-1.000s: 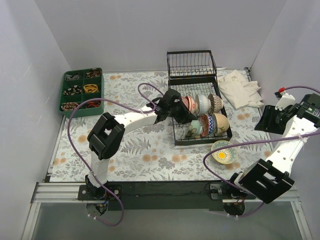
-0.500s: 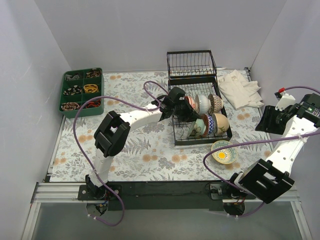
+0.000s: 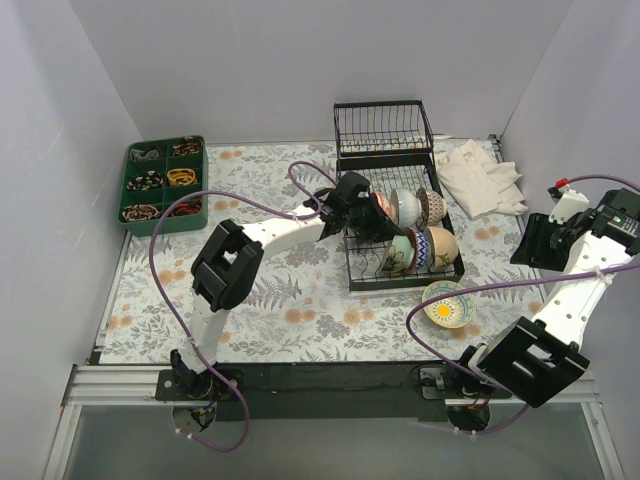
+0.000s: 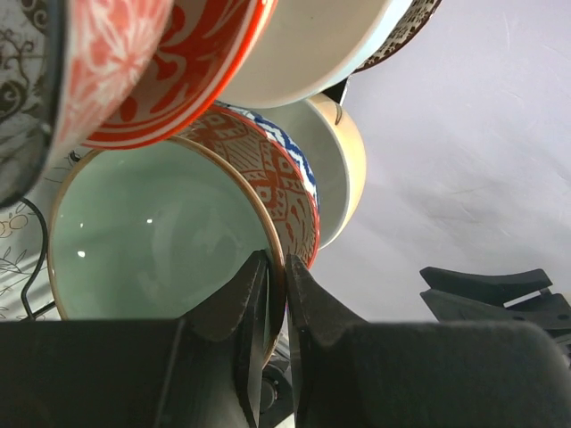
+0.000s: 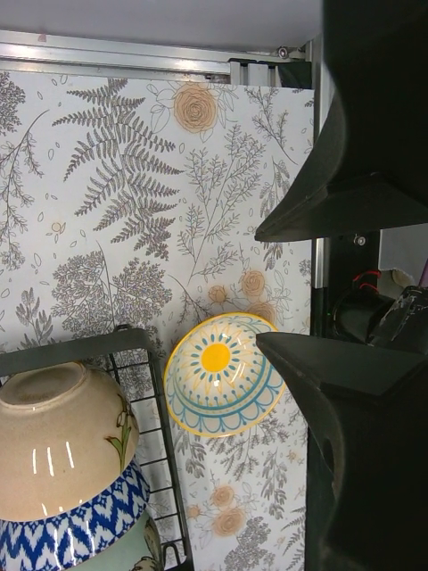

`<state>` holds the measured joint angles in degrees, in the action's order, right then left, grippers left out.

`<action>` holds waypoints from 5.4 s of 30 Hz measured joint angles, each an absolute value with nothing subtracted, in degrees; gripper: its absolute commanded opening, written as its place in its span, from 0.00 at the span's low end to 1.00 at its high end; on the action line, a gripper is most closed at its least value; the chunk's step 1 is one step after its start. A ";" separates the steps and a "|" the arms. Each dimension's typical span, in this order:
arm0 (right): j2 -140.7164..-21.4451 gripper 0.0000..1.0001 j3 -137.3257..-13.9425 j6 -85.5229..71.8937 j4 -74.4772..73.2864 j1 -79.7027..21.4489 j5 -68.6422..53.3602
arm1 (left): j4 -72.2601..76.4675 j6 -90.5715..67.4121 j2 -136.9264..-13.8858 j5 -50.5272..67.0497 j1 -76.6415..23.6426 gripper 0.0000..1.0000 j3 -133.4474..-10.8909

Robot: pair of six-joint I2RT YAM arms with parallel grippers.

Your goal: Load the bowls into the dish rack

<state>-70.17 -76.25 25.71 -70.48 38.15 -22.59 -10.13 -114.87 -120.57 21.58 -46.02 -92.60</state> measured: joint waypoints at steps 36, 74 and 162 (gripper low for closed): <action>-69.25 0.54 -74.17 25.69 -68.82 38.04 -23.09 | -7.44 -114.85 -109.49 20.40 -42.02 0.85 -80.77; -62.87 0.72 -114.52 6.90 -58.63 31.16 -65.87 | -29.67 -6.15 -111.72 41.21 -58.81 0.83 -95.53; -67.96 0.68 -88.99 14.48 -57.08 18.98 -33.43 | 17.78 -98.85 -91.02 33.34 -39.31 0.00 -62.06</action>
<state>-67.96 -88.99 14.48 -57.08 18.98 -33.43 17.78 -98.85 -91.02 33.34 -39.31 -62.06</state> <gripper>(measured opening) 0.686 0.082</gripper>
